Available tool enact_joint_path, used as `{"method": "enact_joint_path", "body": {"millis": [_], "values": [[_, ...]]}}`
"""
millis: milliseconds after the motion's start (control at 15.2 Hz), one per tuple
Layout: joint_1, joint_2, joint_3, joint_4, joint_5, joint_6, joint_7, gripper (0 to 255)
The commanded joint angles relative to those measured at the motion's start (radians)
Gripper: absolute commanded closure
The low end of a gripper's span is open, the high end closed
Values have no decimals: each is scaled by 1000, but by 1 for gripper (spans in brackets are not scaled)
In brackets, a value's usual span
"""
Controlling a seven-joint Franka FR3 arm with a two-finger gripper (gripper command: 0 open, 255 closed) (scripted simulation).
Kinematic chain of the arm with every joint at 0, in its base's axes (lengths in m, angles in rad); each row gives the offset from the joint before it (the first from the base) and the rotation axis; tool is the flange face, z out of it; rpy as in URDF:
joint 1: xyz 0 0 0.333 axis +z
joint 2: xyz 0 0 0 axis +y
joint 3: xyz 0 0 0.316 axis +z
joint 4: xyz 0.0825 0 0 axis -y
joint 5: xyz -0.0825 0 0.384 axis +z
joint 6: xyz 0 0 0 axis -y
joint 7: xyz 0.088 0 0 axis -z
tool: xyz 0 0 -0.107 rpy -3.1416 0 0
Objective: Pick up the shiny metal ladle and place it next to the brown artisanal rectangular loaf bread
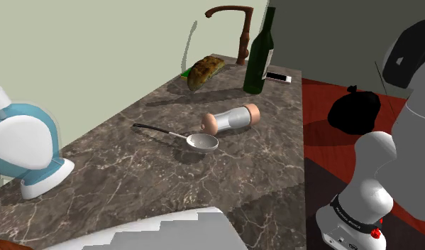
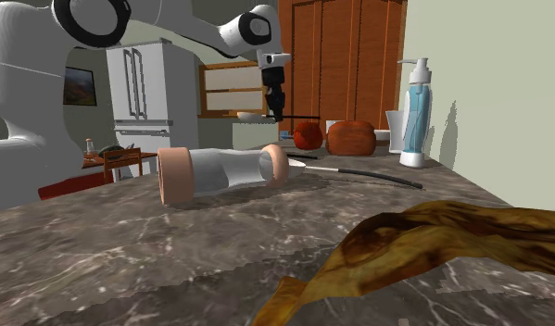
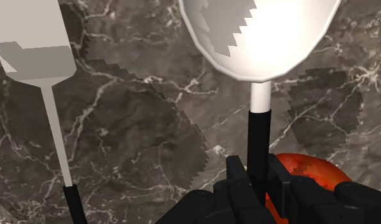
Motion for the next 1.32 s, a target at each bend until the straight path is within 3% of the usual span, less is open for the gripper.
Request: {"method": "enact_joint_path", "body": {"millis": [0,990,1254], "values": [[-8,-10,0,-38,6,31,-1,255],[-27,-12,-9,-243,-1,232,16,255],[-27,-12,-9,-243,-1,232,16,255]]}}
